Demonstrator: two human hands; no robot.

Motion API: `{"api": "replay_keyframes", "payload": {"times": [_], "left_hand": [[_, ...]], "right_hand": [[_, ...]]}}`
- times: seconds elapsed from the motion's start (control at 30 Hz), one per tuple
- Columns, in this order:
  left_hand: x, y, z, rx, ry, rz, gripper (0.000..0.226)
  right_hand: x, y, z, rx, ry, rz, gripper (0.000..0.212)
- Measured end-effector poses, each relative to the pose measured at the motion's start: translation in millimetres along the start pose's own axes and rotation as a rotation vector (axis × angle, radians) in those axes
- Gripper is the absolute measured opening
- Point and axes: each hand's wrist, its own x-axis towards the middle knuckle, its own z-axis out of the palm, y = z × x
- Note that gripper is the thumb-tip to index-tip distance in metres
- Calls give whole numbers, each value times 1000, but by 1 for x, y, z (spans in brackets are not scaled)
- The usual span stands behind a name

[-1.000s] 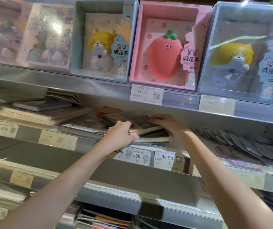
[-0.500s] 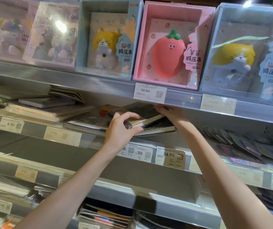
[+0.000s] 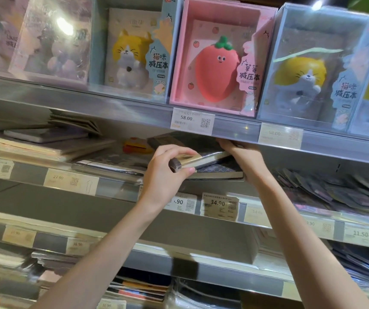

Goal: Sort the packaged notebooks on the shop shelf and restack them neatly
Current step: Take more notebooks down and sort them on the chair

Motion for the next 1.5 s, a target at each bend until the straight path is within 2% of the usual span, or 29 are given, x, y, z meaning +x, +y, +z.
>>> {"api": "replay_keyframes", "payload": {"times": [0.07,0.17,0.3,0.43,0.57,0.7,0.8,0.93,1.17,1.5], "left_hand": [[-16,1,-3,-27,16,-4,34],[-34,0,-7,-15,55,19,32],[-36,0,-7,160,-32,56,29],[-39,-1,-9,232,-114,76,41],[-39,-5,-9,201,-131,60,50],[-37,-8,-6,110,-125,52,43],[-36,-9,-5,68,-112,49,43],[-35,-8,-2,70,-66,27,47],[-40,4,-9,56,17,32,47],[-67,61,-64,30,10,86,46]], "right_hand": [[-12,0,-1,-63,-25,-66,3],[-25,5,0,-130,-97,-129,13],[-29,16,-1,-214,-225,-36,17],[-28,13,-10,-321,-375,82,19],[-34,6,-16,-451,-379,18,53],[-50,7,-20,-593,-513,-82,83],[-54,15,-18,-659,-483,-196,92],[-59,20,-11,-762,-325,-350,72],[-72,19,-5,-755,-184,-438,69],[-131,-41,-1,-765,-86,-557,65]]}}
